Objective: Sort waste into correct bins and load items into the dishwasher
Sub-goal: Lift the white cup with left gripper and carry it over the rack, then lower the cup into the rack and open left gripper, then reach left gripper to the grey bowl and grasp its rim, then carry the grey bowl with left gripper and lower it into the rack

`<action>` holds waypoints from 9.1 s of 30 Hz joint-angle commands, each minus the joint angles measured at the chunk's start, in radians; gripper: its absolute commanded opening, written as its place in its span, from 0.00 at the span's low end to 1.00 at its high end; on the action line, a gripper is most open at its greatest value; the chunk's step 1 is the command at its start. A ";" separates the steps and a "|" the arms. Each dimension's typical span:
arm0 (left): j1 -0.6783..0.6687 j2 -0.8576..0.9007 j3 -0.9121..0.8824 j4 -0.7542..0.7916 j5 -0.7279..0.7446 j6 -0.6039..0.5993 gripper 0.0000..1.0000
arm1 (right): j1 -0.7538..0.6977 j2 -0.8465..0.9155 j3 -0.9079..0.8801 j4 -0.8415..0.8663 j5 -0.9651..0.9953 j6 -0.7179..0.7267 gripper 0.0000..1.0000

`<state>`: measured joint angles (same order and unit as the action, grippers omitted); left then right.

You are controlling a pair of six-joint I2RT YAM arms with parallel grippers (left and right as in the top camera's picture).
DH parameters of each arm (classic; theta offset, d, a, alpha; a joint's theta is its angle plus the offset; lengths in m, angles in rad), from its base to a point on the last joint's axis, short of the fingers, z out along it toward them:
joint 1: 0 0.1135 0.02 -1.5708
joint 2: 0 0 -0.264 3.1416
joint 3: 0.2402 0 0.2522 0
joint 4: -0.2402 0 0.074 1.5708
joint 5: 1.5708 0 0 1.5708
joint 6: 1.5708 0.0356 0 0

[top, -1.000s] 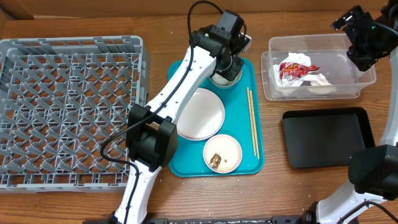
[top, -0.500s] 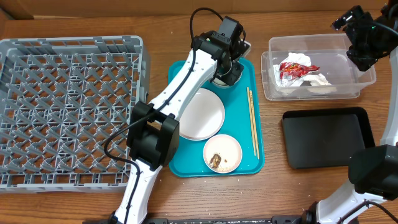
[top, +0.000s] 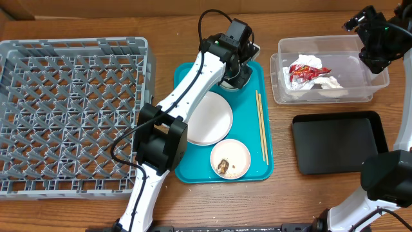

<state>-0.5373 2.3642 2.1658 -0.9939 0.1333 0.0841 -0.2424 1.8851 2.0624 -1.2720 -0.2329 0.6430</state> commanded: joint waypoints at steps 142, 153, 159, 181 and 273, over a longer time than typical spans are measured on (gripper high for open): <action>1.360 0.180 0.536 -0.684 0.306 -0.223 0.04 | -0.006 -0.007 0.020 0.006 -0.004 0.002 1.00; 1.222 -0.134 0.536 -0.696 0.587 -0.163 0.45 | -0.006 -0.007 0.020 0.006 -0.004 0.002 1.00; 0.982 -0.182 0.536 -0.696 0.737 -0.050 0.91 | -0.006 -0.007 0.020 0.006 -0.004 0.002 1.00; -0.064 0.210 0.513 -0.341 -0.256 0.029 0.84 | -0.006 -0.007 0.020 0.006 -0.004 0.002 1.00; 1.234 -0.447 0.039 -0.696 0.674 0.023 0.04 | -0.006 -0.007 0.020 0.006 -0.004 0.002 1.00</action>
<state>0.6643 1.9717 2.3070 -1.6913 0.7559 -0.0139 -0.2424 1.8851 2.0624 -1.2716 -0.2329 0.6437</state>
